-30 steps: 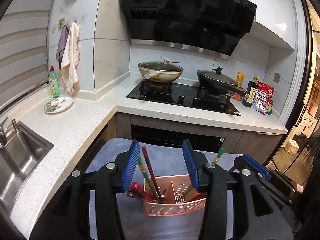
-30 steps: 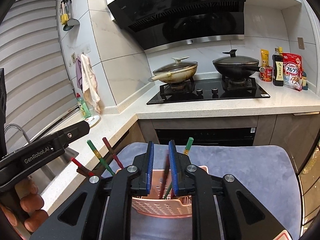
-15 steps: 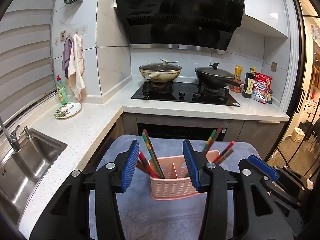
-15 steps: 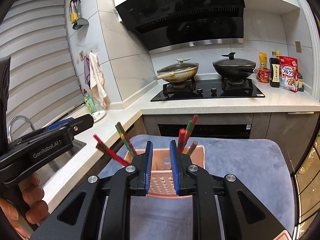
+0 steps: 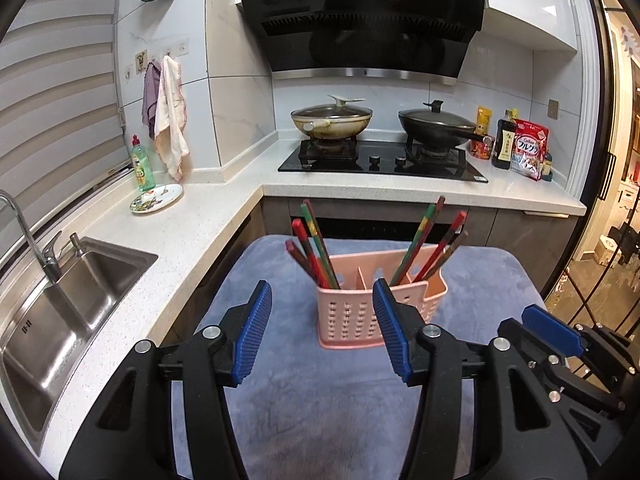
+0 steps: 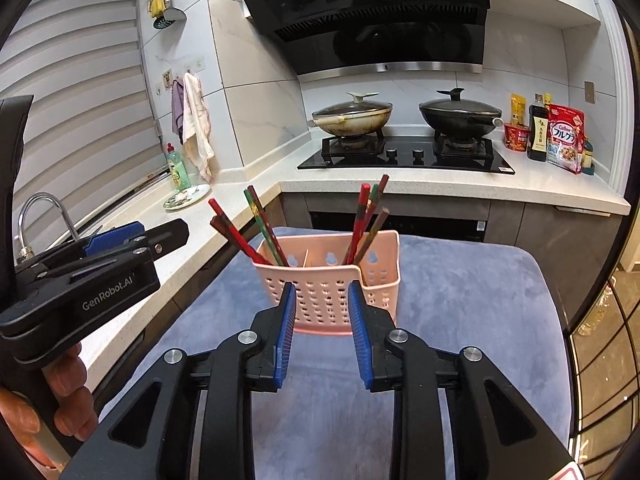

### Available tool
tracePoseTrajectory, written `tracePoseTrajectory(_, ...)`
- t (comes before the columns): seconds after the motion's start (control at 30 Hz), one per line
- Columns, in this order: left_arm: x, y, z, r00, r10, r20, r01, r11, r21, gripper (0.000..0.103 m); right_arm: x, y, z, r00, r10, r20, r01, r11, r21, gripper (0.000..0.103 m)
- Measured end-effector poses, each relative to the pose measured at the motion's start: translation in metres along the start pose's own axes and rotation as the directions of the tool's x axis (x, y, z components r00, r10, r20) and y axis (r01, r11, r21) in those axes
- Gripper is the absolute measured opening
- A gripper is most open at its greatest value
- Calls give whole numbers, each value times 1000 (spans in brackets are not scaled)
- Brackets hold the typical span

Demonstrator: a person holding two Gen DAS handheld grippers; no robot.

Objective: Organize utensils

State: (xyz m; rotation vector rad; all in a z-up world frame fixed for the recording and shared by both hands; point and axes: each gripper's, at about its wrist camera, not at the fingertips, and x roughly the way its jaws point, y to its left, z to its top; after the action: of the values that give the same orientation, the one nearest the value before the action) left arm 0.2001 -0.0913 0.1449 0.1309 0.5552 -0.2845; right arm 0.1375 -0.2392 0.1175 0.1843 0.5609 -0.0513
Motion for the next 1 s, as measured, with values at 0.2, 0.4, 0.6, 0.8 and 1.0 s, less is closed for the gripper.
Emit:
tracePoseTrajectory(0.2, -6, 0, -19, 999, 8, -36, -8, 1000, 4, 50, -7, -5, -19, 1000, -7, -30, 7, 1000, 14, 26)
tracePoseTrajectory(0.4, -7, -2, -36, 998, 23, -62, -23, 1000, 7, 51, -12, -7, -32, 999, -12, -51, 13, 1000, 19, 27)
tracePoseTrajectory(0.6, -5, 3, -50, 995, 34, -97, -34, 999, 2, 51, -11, -6, -41, 997, -23, -73, 24, 999, 21, 33)
tracePoseTrajectory(0.8, -3, 5, -59, 992, 46, -117, -46, 999, 0, 51, -9, -2, -49, 995, -43, -88, 43, 999, -2, 33)
tracePoseTrajectory(1.0, 2, 5, -72, 988, 46, -148, -47, 999, 0, 52, -5, 4, -55, 993, -58, -107, 54, 998, -33, 33)
